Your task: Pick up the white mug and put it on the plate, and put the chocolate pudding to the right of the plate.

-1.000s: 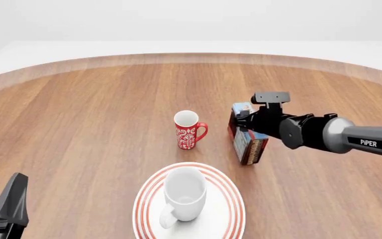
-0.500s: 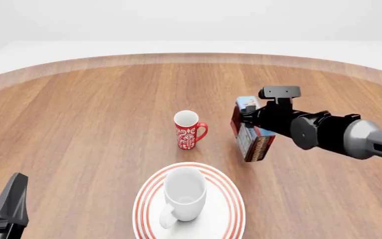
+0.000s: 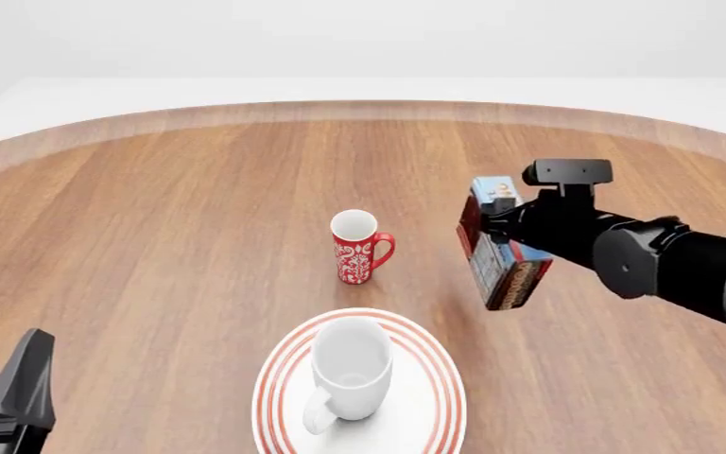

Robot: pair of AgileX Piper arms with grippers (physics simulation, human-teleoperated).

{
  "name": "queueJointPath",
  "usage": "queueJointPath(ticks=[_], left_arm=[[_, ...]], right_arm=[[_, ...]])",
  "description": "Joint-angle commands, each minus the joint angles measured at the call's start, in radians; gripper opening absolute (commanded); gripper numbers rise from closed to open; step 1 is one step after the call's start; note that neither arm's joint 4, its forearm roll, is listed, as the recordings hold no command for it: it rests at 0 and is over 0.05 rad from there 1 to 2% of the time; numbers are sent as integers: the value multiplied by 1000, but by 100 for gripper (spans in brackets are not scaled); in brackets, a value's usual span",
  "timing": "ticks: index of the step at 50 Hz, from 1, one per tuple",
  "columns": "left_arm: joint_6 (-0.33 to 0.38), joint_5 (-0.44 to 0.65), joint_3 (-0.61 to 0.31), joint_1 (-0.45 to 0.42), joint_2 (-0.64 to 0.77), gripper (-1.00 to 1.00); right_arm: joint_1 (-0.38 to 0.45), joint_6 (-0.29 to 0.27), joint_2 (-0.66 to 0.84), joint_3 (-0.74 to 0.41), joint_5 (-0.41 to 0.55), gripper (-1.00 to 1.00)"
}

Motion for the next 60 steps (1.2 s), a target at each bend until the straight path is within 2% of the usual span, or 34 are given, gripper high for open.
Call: queueJointPath(ticks=[1, 16, 60], left_arm=[[4, 1, 1, -3, 0, 100], [6, 0, 0, -2, 0, 100], [12, 5, -6, -5, 0, 100]], right_arm=[[-21, 14, -95, 51, 25, -100], [-44, 9, -158, 122, 27, -100], [-86, -11, -414, 311, 122, -100]])
